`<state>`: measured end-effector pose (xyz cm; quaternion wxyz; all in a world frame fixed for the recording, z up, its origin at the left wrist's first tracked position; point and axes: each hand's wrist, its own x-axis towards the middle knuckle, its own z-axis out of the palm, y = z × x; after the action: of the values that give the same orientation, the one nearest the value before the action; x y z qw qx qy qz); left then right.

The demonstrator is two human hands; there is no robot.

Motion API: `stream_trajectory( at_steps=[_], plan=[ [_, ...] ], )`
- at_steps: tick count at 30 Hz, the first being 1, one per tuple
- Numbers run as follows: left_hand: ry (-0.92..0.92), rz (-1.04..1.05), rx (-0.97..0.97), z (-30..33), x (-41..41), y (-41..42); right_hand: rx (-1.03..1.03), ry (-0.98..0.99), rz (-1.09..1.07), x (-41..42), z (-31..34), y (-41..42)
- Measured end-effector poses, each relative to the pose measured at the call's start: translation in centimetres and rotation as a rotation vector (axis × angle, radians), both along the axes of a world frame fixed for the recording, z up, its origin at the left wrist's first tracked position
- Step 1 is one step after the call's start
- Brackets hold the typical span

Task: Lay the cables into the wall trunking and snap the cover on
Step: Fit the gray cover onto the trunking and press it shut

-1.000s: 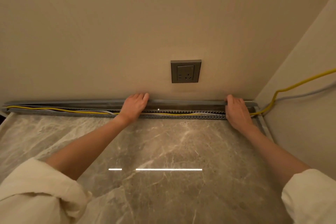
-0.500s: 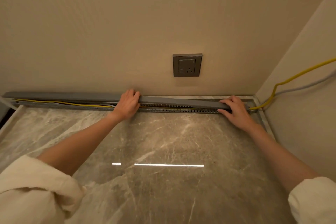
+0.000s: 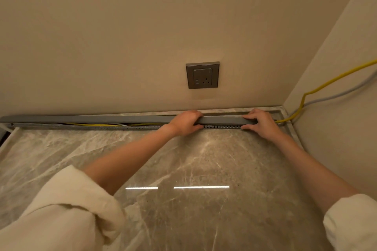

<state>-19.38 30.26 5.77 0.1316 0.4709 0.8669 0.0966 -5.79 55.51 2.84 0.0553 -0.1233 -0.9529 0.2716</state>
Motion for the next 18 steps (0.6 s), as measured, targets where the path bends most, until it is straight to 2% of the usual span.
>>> stream_trajectory(
  at_steps=[5,9,15,18],
  plan=[
    [-0.031,-0.031,0.005,-0.2,1.9,4.8,0.166,-0.042,-0.073,0.6,0.4,-0.2],
    [-0.056,0.018,0.055,-0.5,3.1,6.8,0.173,0.092,-0.225,2.7,0.2,-1.5],
    [-0.044,0.036,0.079,-0.4,3.0,6.8,-0.195,0.575,-0.653,6.1,-0.2,-4.7],
    [-0.033,0.022,0.090,0.9,2.7,6.5,-0.492,0.667,-0.859,6.6,-0.3,-6.0]
  ],
)
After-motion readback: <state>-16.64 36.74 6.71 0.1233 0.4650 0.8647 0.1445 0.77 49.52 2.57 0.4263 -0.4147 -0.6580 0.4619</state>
